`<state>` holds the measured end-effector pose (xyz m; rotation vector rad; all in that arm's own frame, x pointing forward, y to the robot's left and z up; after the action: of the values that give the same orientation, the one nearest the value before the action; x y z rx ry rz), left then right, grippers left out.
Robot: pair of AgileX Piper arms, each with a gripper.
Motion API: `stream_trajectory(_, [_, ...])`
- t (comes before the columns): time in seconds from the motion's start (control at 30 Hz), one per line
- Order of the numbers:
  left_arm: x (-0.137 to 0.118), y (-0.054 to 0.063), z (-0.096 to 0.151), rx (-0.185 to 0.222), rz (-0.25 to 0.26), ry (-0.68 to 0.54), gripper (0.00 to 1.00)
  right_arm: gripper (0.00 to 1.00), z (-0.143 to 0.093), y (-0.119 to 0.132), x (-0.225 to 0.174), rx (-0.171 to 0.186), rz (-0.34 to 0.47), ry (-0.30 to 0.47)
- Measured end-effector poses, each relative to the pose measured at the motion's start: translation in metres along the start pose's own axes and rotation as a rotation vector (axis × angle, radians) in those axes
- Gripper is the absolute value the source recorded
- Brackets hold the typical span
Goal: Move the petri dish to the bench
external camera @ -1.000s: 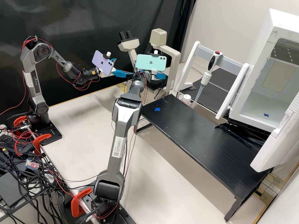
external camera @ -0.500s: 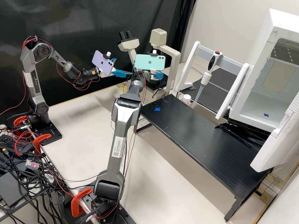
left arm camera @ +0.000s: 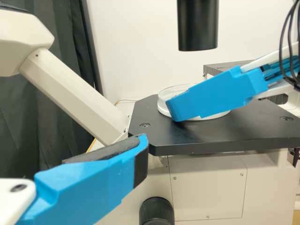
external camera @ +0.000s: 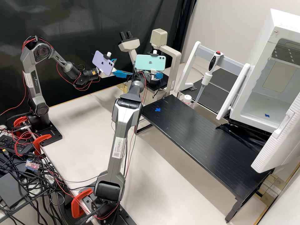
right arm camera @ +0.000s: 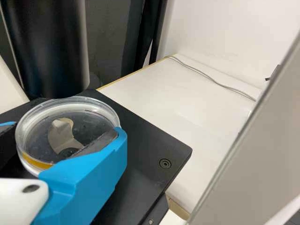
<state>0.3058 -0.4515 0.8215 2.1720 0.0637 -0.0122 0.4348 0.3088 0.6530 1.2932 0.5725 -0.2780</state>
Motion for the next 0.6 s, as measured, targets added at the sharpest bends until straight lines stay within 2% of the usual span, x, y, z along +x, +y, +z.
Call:
stream_trajectory(0.4, [0.0, 0.0, 0.0, 0.0, 0.0, 0.0, 1.0, 0.0, 0.001, -0.001, -0.009, -0.008, -0.013, 0.008])
stream_trajectory(0.6, [0.0, 0.0, 0.0, 0.0, 0.0, 0.0, 1.0, 0.0, 0.01, 0.002, -0.025, -0.006, -0.024, 0.018])
